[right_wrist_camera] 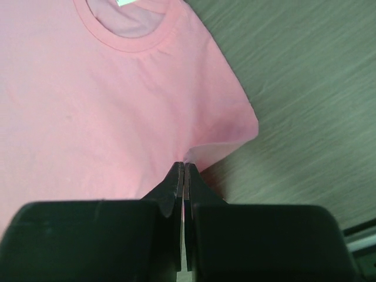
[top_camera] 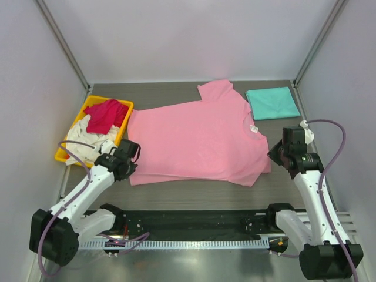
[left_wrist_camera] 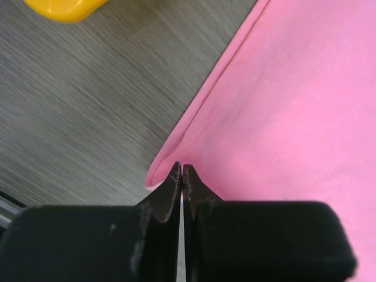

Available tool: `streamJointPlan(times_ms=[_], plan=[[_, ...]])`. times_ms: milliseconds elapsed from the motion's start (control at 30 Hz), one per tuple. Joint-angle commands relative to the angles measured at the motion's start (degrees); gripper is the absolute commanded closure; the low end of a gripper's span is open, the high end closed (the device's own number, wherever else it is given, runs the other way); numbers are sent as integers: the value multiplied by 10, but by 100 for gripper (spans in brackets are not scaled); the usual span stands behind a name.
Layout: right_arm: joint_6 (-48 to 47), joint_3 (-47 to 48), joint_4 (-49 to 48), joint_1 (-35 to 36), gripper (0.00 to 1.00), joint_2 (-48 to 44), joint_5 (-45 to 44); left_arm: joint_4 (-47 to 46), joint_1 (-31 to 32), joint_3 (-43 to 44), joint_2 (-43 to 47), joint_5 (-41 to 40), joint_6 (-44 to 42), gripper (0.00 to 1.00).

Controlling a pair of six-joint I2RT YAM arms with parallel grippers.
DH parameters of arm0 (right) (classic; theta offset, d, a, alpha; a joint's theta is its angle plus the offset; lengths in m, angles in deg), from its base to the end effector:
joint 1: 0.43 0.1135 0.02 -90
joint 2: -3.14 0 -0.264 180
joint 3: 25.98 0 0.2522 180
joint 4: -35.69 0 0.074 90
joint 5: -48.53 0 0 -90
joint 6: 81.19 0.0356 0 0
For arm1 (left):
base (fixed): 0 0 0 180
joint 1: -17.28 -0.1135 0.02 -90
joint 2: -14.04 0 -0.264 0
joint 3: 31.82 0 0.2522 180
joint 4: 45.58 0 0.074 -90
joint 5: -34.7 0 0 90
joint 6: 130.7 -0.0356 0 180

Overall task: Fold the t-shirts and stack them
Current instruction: Fold the tshirt

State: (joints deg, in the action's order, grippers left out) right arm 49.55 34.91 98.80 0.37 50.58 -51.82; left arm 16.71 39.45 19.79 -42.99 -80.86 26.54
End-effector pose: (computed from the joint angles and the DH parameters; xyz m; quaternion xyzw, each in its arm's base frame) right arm 0.1574 -0.0042 0.2835 0.3485 0.8680 0.0426 0.3511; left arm 0.1611 -0.0490 0.2130 -0.4062 0.8674 0.0217 0.2867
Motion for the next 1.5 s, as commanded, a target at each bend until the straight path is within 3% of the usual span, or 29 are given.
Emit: streamJointPlan(times_ms=[0, 333, 633, 1133, 1467], plan=[[-44, 18, -105, 0, 99, 37, 9, -44, 1, 48, -22, -62, -3, 100], [-101, 126, -166, -1, 99, 244, 46, -42, -15, 122, -129, -121, -30, 100], [-129, 222, -164, 0, 99, 362, 36, -62, -23, 137, -178, -165, -33, 100], [-164, 334, -164, -1, 99, 448, 14, -77, -71, 185, -275, -136, -48, 100], [-185, 372, -177, 3, 99, 508, 74, -115, -75, 188, -301, -118, -47, 100]])
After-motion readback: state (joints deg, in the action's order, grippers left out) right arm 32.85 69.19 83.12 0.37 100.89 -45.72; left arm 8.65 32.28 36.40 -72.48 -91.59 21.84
